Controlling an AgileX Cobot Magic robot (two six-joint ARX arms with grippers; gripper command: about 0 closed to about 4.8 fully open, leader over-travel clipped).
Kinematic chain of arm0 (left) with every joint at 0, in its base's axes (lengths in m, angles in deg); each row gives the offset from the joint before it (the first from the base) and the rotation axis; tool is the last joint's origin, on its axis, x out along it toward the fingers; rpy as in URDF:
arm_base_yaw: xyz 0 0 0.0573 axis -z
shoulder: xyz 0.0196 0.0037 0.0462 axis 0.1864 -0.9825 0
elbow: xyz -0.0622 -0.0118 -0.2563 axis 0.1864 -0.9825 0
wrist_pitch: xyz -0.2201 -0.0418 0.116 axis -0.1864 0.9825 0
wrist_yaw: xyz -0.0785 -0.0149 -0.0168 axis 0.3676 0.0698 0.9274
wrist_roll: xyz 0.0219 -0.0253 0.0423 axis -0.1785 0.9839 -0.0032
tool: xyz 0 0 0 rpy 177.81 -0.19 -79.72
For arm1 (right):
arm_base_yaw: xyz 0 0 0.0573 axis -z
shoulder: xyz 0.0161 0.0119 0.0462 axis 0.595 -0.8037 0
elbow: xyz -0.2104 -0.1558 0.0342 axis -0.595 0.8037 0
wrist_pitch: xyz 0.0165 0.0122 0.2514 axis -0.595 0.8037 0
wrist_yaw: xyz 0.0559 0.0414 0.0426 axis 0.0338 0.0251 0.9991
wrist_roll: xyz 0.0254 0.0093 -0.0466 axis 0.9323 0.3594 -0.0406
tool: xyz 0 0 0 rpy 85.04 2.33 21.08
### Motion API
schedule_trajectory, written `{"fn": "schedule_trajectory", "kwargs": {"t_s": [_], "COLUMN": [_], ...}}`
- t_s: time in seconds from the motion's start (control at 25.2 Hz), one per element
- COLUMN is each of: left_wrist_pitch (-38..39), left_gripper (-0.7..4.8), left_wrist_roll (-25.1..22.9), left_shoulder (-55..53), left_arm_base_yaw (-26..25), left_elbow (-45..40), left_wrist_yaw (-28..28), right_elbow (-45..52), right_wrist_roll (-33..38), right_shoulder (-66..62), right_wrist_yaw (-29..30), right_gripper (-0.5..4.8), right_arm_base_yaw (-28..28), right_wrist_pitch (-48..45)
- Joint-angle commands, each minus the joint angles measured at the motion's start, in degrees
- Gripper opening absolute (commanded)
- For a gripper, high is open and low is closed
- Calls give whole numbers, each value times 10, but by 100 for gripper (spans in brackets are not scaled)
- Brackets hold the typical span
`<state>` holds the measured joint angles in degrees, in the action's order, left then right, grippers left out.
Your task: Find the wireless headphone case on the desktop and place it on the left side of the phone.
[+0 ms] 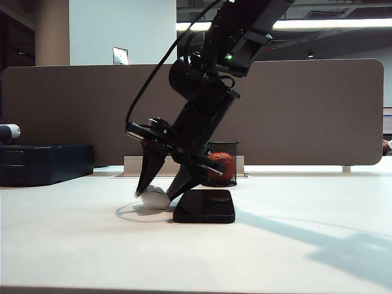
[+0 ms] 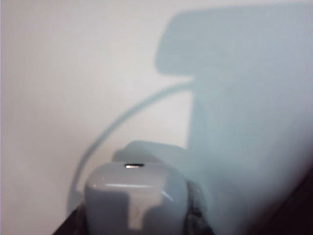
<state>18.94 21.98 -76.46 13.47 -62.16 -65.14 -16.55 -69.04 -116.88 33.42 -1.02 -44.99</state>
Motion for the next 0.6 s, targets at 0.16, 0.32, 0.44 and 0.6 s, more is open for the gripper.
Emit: {"fn": "schedule_trajectory", "kwargs": {"t_s": [0.16,0.32,0.44,0.6], "left_wrist_pitch": [-7,-7,-7,-7], "left_gripper": [-5,-5,-5,-5], "left_wrist_roll": [-2,-2,-2,-2], "left_shoulder": [0,0,0,0], "left_arm_base_yaw": [1,1,1,1], "left_elbow": [2,2,2,2], "left_wrist_yaw": [1,1,1,1], "right_elbow": [-13,-24,-29,-49], "right_wrist_roll": [-2,-2,-2,-2], "right_shoulder": [2,2,4,5], "right_wrist_yaw": [0,0,0,-3], "right_gripper": [275,306,305,175], "right_arm_base_yaw": [-2,-2,-2,2], "right_wrist_pitch": [-7,12,14,29]}}
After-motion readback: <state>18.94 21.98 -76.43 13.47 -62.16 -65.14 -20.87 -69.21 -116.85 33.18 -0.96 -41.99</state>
